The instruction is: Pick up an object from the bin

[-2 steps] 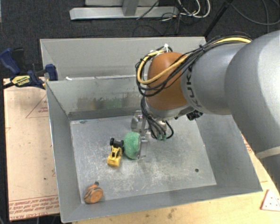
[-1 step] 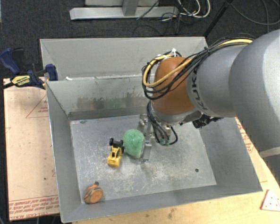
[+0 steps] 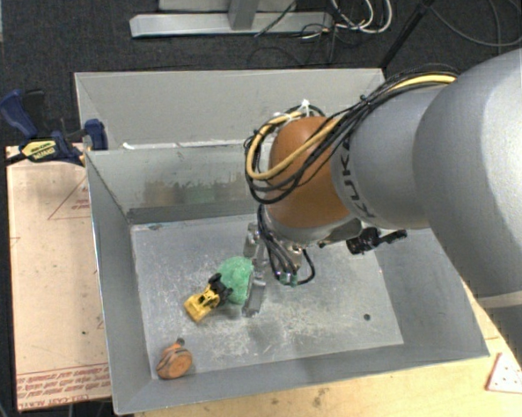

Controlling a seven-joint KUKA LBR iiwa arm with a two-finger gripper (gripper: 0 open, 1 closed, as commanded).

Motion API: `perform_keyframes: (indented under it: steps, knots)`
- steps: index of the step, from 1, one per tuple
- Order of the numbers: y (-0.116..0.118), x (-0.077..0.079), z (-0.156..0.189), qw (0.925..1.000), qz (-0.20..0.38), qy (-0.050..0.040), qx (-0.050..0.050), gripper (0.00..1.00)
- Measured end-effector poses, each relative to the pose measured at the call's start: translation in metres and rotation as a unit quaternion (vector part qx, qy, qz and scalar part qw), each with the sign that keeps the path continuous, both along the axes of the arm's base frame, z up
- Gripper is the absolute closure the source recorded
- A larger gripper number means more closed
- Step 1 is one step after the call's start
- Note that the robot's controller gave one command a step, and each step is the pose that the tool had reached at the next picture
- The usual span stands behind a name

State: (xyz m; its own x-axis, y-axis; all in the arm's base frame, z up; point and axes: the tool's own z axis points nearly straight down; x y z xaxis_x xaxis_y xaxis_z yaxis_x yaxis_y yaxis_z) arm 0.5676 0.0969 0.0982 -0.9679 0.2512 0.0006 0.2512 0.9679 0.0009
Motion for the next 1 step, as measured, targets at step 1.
perform_keyframes:
  steps: [1]
  knots:
    - [-0.0144, 0.018, -0.0265, 1.0, -0.008, -0.0016, 0.0, 0.0]
